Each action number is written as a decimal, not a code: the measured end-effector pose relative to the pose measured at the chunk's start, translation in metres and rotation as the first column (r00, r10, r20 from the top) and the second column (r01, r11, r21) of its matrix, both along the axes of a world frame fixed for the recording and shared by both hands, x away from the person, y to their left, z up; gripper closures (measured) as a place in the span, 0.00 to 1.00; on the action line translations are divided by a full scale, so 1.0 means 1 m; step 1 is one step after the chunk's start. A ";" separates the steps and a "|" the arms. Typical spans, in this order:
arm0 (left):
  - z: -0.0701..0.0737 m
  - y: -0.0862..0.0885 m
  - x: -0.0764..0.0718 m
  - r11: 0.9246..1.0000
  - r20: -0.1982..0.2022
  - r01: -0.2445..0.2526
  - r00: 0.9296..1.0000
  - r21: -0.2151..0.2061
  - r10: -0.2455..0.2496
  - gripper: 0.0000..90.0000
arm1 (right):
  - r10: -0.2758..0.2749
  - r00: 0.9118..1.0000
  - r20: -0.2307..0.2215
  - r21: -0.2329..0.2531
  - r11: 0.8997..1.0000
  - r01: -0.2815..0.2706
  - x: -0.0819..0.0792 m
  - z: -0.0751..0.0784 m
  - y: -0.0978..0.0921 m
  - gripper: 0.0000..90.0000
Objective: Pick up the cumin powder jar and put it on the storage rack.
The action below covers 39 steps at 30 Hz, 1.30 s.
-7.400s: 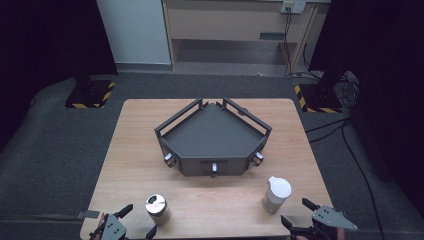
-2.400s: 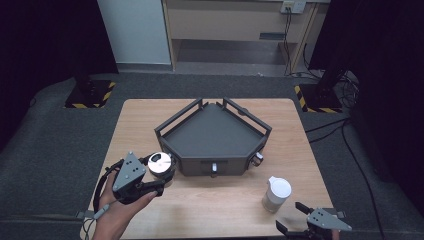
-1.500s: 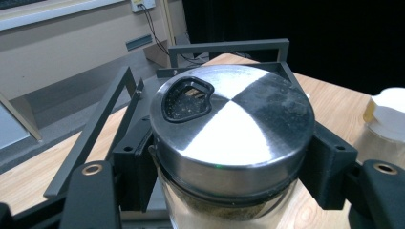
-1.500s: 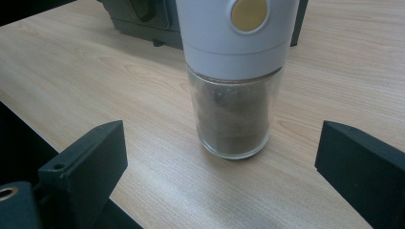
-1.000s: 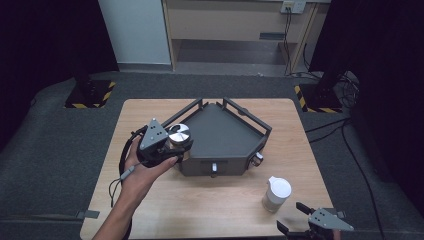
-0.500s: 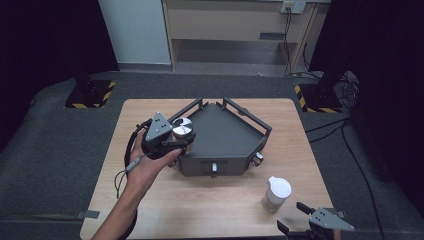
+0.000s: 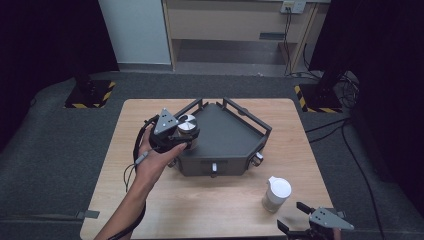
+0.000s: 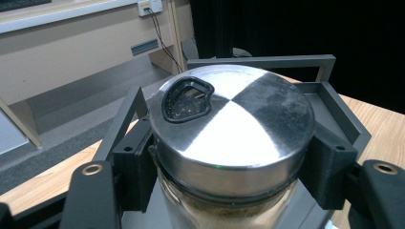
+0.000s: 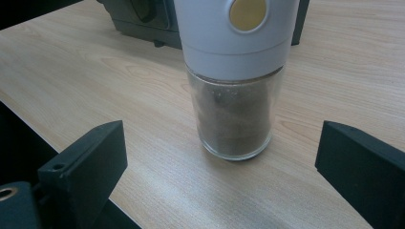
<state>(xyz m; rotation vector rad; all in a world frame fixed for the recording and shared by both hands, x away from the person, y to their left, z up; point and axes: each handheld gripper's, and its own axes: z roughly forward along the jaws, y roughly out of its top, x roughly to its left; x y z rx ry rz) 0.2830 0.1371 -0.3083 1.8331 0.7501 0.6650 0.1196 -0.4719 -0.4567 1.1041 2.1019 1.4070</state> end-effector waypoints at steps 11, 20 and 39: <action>-0.015 -0.004 0.010 1.000 -0.003 -0.006 1.000 -0.015 0.006 0.34 | 0.001 1.000 -0.005 0.003 1.000 -0.001 0.001 -0.001 -0.001 0.04; -0.024 -0.003 0.016 0.999 -0.016 -0.014 1.000 -0.038 0.014 0.34 | 0.001 1.000 -0.006 0.005 1.000 -0.001 0.002 -0.001 -0.001 0.04; -0.031 -0.008 0.019 1.000 -0.015 -0.015 1.000 -0.016 0.015 0.34 | 0.004 1.000 -0.008 0.009 1.000 -0.004 0.002 -0.001 -0.002 0.04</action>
